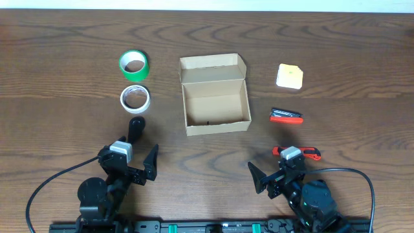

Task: Pack container

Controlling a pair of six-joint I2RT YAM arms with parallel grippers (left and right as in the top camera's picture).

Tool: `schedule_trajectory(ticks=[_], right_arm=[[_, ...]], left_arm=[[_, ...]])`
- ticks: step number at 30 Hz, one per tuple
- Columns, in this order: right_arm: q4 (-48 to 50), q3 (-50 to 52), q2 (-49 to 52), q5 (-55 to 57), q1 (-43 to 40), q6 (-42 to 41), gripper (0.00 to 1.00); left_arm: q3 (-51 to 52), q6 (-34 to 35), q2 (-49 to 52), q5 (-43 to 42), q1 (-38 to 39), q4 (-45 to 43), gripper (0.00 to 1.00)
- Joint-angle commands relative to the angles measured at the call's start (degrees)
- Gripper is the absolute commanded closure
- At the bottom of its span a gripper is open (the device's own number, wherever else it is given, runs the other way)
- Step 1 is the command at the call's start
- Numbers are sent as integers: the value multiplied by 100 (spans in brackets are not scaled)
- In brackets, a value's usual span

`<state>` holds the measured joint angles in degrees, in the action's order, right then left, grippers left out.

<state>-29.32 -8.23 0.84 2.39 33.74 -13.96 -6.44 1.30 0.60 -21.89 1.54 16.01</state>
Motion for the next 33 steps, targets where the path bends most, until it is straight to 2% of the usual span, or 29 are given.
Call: schedule_trajectory(ticks=[1,8,11,14,16,19,22,26,29,33], right_arm=[[2,20,-35,37,42,74,1],[2,20,-35,37,42,74,1],[2,20,-35,37,42,74,1],[2,20,-35,37,42,74,1],[2,20,-35,37,42,74,1],[2,20,-35,37,42,74,1],[2,20,-35,37,42,74,1],[2,20,-35,37,42,74,1],[2,20,-35,37,42,74,1],[2,20,-35,37,42,74,1]], left_arm=[[131,-2,-35,-20,-39,20,5],[131,68,-35,-17,-39,15,5],[131,721,-33,-20,-39,22,5],[127,1825,7,-68,-39,-129,5],[74,2017,90,-212,-39,-306,5],[-291,1950,402,-175,-39,-472,5],[-822,1504,933,-28,-39,-479,5],[-1816,1283,2146,188,-39,-361,5],[-2739,1193,3259,195,-39,98,5],[-3910,507,4673,199,-39,651,5]])
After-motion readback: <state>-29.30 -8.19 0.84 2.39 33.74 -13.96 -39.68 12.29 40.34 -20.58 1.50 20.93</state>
